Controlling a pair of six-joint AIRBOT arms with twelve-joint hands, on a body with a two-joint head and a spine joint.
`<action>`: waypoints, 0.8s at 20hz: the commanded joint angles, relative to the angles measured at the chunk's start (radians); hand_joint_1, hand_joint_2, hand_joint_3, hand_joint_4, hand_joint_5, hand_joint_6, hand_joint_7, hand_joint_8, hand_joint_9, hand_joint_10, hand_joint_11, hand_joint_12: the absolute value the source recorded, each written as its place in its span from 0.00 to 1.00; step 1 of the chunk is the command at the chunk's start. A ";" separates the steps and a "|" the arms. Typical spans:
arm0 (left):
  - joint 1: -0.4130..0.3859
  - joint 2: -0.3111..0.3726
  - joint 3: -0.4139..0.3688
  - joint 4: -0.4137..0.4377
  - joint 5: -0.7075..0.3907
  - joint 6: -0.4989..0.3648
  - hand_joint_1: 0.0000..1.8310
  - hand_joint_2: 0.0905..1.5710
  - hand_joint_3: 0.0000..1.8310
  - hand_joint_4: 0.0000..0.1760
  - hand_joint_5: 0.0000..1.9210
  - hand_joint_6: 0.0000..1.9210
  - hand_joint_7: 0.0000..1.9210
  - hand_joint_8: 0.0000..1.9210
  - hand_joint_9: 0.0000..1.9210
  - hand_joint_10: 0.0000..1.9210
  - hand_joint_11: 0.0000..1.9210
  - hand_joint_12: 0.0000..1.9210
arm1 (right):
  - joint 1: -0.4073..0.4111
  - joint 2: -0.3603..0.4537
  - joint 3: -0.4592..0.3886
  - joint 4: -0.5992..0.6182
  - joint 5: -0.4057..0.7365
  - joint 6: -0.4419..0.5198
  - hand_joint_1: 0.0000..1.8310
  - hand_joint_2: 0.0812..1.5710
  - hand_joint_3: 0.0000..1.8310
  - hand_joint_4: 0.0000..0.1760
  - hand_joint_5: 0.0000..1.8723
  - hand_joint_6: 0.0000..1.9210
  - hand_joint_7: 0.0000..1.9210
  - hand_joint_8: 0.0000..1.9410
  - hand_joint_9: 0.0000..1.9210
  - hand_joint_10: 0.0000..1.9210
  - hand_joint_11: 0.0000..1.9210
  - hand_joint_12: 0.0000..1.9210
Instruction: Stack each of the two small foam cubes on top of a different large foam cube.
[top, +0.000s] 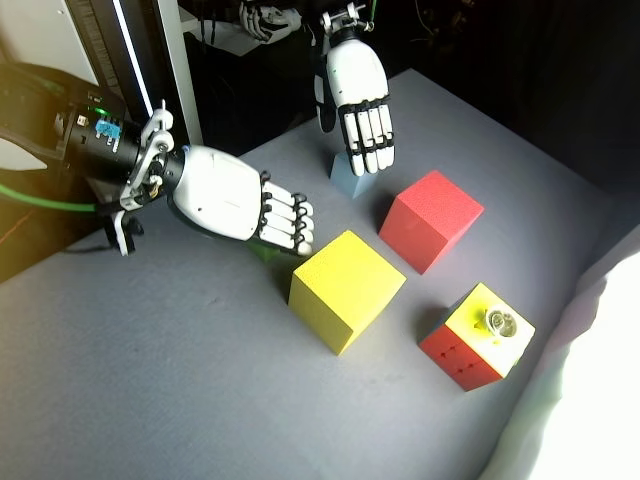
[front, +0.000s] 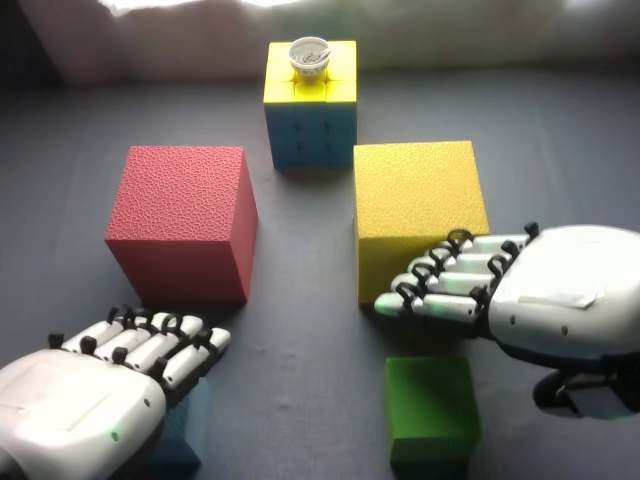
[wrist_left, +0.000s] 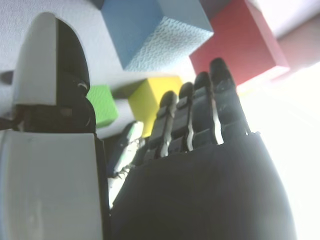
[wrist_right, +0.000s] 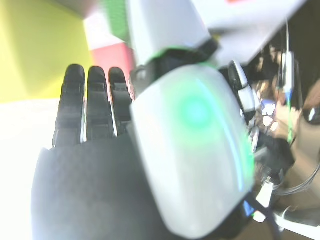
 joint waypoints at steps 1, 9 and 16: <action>-0.002 -0.004 0.004 0.034 -0.083 0.011 0.76 0.60 0.00 0.00 0.00 0.00 0.00 0.00 0.00 0.00 0.00 0.13 | 0.003 0.007 -0.001 -0.044 0.135 0.025 0.73 0.63 0.00 0.00 0.00 0.00 0.00 0.00 0.00 0.00 0.00 0.06; -0.020 -0.073 0.037 -0.028 -0.116 0.052 0.75 0.61 0.00 0.00 0.00 0.00 0.00 0.00 0.00 0.00 0.00 0.16 | -0.028 -0.018 0.003 -0.225 0.184 0.119 0.74 0.63 0.00 0.00 0.00 0.00 0.00 0.00 0.00 0.00 0.00 0.03; -0.027 -0.106 0.058 -0.049 -0.135 0.063 0.76 0.61 0.00 0.00 0.00 0.00 0.00 0.00 0.00 0.00 0.00 0.12 | -0.072 -0.097 0.044 -0.328 0.220 0.118 0.74 0.62 0.00 0.00 0.00 0.00 0.00 0.00 0.00 0.00 0.01 0.00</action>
